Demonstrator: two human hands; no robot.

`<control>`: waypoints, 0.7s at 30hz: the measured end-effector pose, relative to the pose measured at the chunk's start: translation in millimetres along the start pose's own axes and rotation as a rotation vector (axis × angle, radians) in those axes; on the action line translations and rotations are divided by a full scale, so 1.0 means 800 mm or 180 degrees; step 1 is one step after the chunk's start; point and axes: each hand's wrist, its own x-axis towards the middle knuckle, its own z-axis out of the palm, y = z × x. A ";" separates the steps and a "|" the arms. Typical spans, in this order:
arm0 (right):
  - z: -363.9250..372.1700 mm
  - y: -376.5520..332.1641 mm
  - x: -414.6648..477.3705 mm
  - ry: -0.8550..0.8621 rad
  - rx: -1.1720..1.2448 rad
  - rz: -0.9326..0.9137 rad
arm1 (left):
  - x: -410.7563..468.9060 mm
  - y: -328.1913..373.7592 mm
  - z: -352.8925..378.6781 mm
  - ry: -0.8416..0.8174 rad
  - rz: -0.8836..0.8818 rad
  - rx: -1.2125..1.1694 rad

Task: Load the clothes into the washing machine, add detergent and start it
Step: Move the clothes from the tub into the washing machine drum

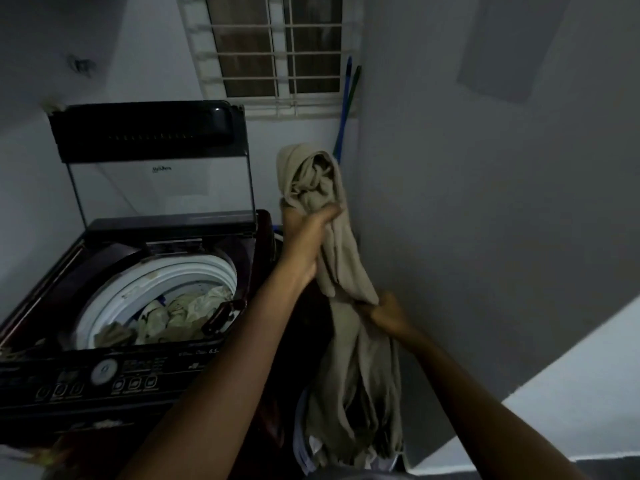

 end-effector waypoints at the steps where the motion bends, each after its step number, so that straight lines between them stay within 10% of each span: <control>1: -0.017 -0.003 0.000 0.0087 0.0010 -0.0069 | 0.010 -0.005 -0.015 0.0225 0.0184 0.0334; 7: -0.067 -0.054 0.015 0.0949 0.0619 -0.0080 | -0.003 -0.067 -0.048 -0.0303 0.0416 0.2667; 12: -0.047 -0.128 0.008 0.0471 0.1014 -0.0334 | -0.018 -0.100 -0.036 -0.1605 -0.0156 0.2553; 21: -0.048 -0.166 -0.015 -0.0592 0.1170 -0.0960 | -0.007 -0.078 -0.028 0.0090 -0.0478 0.1043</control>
